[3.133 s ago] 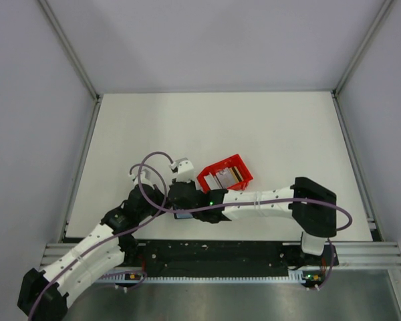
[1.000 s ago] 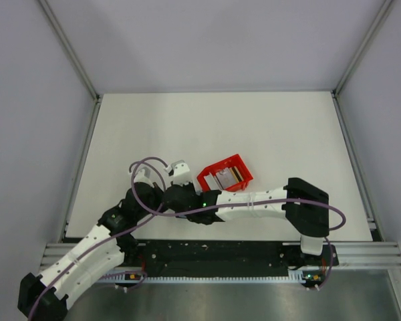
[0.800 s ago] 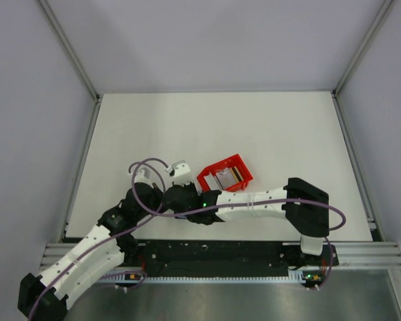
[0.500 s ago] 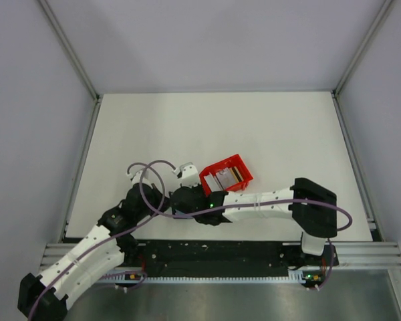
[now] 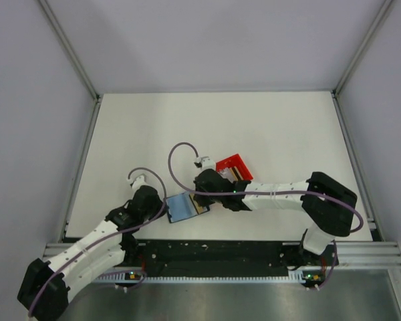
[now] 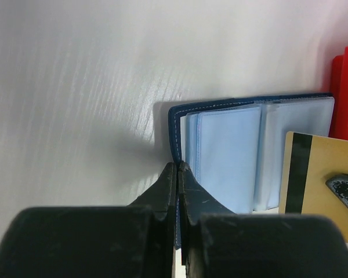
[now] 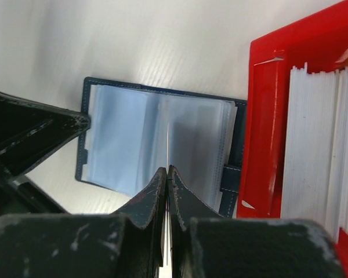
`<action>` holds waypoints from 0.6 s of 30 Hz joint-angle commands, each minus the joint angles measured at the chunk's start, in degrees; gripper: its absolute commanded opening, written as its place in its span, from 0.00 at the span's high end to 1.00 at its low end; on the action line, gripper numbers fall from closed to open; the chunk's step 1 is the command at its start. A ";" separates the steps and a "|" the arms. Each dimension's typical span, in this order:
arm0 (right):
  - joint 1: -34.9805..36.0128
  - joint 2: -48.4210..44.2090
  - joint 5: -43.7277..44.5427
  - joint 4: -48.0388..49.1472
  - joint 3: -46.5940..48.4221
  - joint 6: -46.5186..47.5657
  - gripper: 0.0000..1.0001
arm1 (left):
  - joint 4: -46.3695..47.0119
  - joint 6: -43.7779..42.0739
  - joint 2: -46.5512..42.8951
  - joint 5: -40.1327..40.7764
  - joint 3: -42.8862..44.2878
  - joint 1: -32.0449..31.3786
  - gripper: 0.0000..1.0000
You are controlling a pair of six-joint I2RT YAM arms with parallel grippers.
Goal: Put the credit cards into the card holder
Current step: Insert the credit card into the card holder.
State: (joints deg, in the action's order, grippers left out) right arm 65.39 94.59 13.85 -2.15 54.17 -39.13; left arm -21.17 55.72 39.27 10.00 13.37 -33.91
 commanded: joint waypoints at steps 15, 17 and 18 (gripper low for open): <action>-8.17 3.76 -18.94 17.53 -4.34 -5.34 1.00 | 2.80 0.79 3.45 2.57 0.43 -0.10 1.00; -8.43 4.46 -19.12 17.97 -4.69 -5.60 1.00 | 2.71 0.88 3.45 2.57 0.52 -0.10 1.00; -8.52 4.90 -19.03 18.15 -4.78 -5.69 1.00 | 2.62 0.96 3.36 2.57 0.52 -0.19 1.00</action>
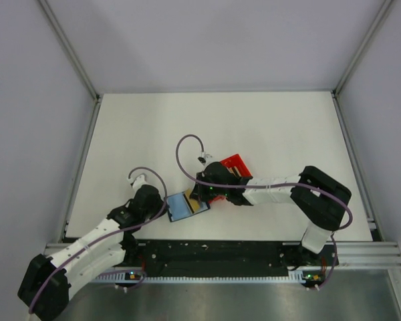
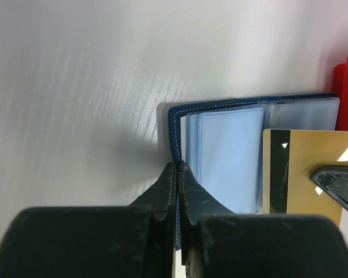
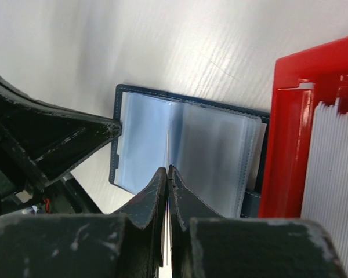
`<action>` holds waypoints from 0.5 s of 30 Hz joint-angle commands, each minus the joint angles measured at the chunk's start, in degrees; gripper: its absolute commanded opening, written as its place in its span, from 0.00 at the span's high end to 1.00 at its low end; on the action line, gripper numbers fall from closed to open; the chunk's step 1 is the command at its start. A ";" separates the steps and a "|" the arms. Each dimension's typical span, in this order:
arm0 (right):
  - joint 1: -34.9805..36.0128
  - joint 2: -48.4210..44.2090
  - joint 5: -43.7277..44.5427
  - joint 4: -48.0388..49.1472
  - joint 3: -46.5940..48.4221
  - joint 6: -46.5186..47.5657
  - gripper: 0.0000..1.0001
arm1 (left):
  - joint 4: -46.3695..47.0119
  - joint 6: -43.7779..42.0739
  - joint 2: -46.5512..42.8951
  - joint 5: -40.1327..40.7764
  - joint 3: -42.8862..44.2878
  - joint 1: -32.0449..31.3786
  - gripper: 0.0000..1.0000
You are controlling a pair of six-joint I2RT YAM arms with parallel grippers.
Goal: Put the credit cards into the card holder
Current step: Insert the credit card into the card holder.
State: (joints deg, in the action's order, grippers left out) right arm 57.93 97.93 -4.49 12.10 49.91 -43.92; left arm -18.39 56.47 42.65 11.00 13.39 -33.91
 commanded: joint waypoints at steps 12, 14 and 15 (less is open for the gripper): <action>-1.07 8.24 -2.80 11.19 -1.92 -8.20 1.00 | 0.55 -0.04 0.06 0.86 0.32 -0.19 1.00; -1.15 8.24 -1.75 10.58 -1.92 -8.11 1.00 | 0.55 0.05 0.06 0.69 0.24 -0.19 1.00; -1.15 8.24 -1.23 10.32 -2.10 -8.11 1.00 | 0.55 -0.04 0.06 0.77 0.24 -0.10 1.00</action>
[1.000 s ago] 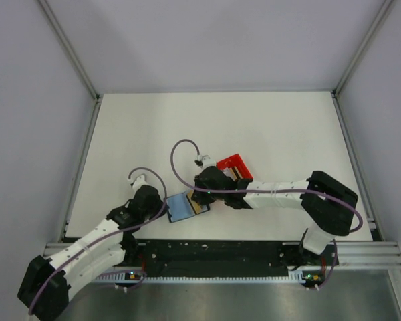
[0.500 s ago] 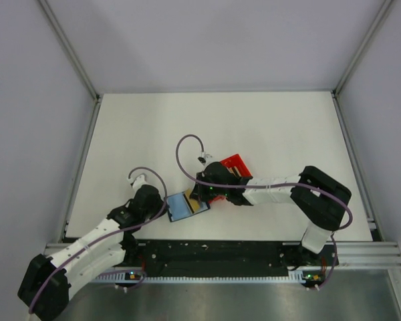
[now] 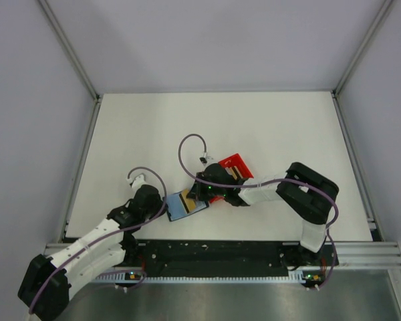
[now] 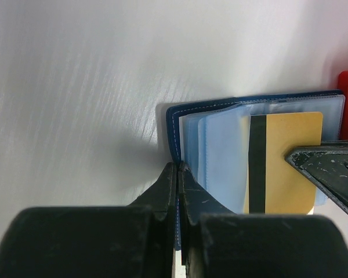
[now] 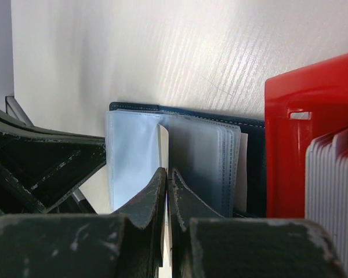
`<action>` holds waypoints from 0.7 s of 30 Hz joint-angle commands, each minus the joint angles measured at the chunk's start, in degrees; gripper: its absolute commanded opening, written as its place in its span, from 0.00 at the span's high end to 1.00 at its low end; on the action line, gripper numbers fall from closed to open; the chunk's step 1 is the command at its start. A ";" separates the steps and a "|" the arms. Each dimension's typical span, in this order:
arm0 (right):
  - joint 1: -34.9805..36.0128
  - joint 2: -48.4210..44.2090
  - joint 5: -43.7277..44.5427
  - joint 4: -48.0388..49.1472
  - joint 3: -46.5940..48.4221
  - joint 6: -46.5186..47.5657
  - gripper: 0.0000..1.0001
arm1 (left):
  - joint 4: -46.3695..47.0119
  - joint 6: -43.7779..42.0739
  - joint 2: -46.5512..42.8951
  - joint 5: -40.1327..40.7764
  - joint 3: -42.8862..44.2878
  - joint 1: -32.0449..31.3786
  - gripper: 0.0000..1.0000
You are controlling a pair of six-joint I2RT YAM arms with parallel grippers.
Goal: Put the credit cards into the card holder
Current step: Insert the credit card into the card holder.
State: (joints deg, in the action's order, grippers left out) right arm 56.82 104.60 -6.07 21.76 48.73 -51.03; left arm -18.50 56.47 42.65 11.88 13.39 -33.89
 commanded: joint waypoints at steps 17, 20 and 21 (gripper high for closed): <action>0.22 2.37 8.71 -4.79 0.67 0.75 1.00 | 0.49 -0.04 -0.20 -0.72 0.15 -0.12 1.00; 1.28 2.54 6.44 -5.33 0.84 2.24 1.00 | 0.57 -0.04 -0.03 -0.72 0.15 -0.21 1.00; 1.63 3.06 3.72 -5.58 1.28 2.33 1.00 | 0.75 0.05 -0.03 -0.63 0.06 -0.13 1.00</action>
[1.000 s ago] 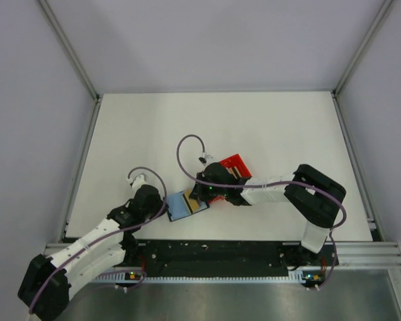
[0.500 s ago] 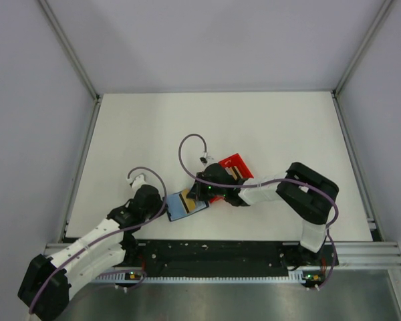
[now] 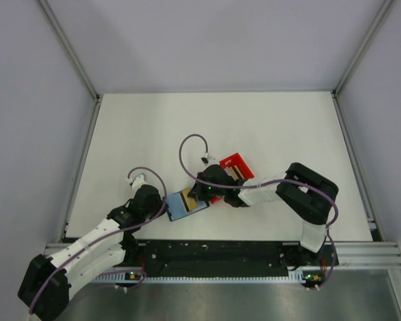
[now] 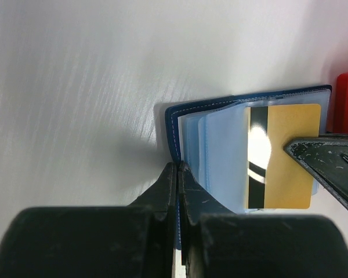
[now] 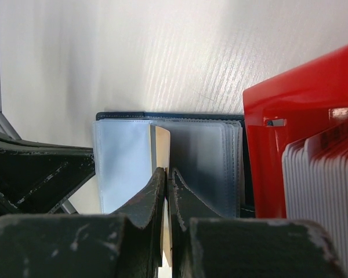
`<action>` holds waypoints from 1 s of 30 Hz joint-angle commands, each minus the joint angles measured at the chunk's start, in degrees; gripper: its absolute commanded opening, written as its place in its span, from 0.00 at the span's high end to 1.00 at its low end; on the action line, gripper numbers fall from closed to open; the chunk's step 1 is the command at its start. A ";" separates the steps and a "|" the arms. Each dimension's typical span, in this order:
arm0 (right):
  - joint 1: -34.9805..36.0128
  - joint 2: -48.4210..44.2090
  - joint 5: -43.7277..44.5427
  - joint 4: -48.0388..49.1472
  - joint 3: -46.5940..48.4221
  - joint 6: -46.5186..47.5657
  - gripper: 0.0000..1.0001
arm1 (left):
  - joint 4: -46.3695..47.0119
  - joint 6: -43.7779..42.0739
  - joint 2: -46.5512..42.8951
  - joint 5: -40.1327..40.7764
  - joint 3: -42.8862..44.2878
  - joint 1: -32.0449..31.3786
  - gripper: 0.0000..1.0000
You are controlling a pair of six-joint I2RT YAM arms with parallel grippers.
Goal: Put the credit cards into the card holder
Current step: Insert the credit card into the card holder.
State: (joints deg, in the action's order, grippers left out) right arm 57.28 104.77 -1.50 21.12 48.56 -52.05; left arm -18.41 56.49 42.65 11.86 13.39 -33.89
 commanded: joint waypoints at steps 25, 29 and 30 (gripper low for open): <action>4.16 2.20 -4.14 -11.45 4.18 -1.13 0.83 | -0.04 0.29 -0.47 -1.05 0.50 -0.21 1.00; 4.07 -0.53 -1.93 -15.57 6.72 4.31 0.71 | -0.04 0.20 -0.64 -0.87 0.59 -0.12 1.00; 4.07 -0.71 -1.58 -16.81 7.51 5.55 0.69 | 0.04 0.03 -0.56 -1.05 0.67 -0.21 1.00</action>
State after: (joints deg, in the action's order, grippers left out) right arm 59.99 106.37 -4.43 13.78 53.04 -53.34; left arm -19.27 56.49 42.48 11.07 13.39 -33.91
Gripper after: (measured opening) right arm 0.279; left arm 0.010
